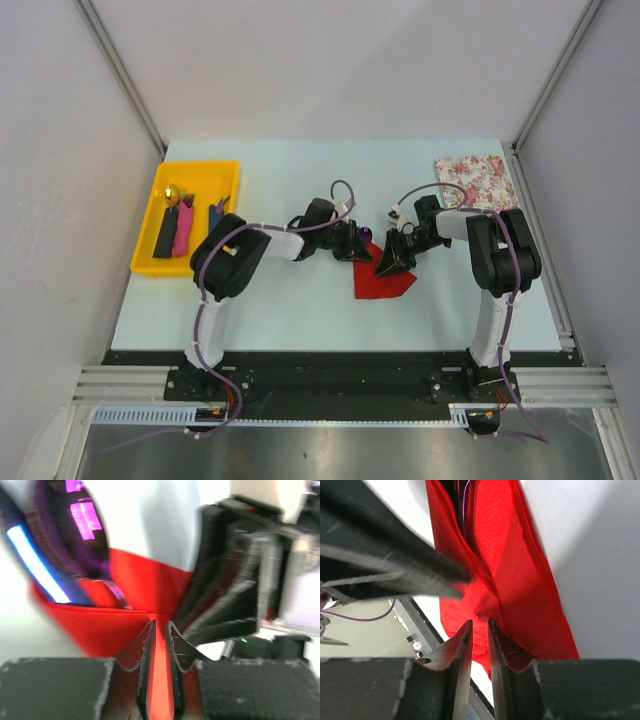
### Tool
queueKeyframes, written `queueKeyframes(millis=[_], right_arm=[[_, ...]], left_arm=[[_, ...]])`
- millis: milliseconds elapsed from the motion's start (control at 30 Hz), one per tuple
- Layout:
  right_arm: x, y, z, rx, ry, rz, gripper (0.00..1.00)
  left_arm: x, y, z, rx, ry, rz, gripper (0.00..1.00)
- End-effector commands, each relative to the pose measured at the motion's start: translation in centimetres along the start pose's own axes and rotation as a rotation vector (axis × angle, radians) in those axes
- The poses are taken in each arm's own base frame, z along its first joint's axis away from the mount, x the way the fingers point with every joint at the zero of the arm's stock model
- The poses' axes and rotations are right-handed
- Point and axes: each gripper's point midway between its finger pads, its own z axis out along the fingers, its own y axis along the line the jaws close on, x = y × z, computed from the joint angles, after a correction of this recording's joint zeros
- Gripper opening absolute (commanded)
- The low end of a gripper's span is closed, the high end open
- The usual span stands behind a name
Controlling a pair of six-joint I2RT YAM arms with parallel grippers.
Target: Place the utensils on the paper napkin and roll it up
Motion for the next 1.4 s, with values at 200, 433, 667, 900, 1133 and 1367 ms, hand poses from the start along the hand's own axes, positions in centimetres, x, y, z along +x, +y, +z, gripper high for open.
queueKeyframes(millis=[200,433,667,900,1133,1367], right_arm=[[0.3,-4.3,0.8,0.161,0.009,-0.022,0.25],[0.3,-4.4,0.8,0.163,0.008,-0.021,0.25],[0.2,-4.3,0.9,0.161,0.004,-0.018,0.25],[0.1,-4.2,0.7,0.158,0.003,-0.021,0.24],[-1.4,-2.3,-1.2,0.128,-0.039,-0.033,0.28],[-2.5,0.8,-5.5,0.11,-0.106,-0.028,0.5]], left_arm=[[0.4,3.3,0.2,-0.287,0.058,0.108,0.22],[0.0,-1.3,-0.8,-0.109,0.017,0.162,0.23],[1.8,-2.6,-1.1,-0.021,0.058,0.064,0.12],[3.2,0.9,-0.6,-0.05,0.078,-0.048,0.07],[3.3,3.5,-0.8,-0.1,0.086,-0.064,0.02],[3.1,3.5,-0.4,-0.11,0.09,-0.053,0.01]])
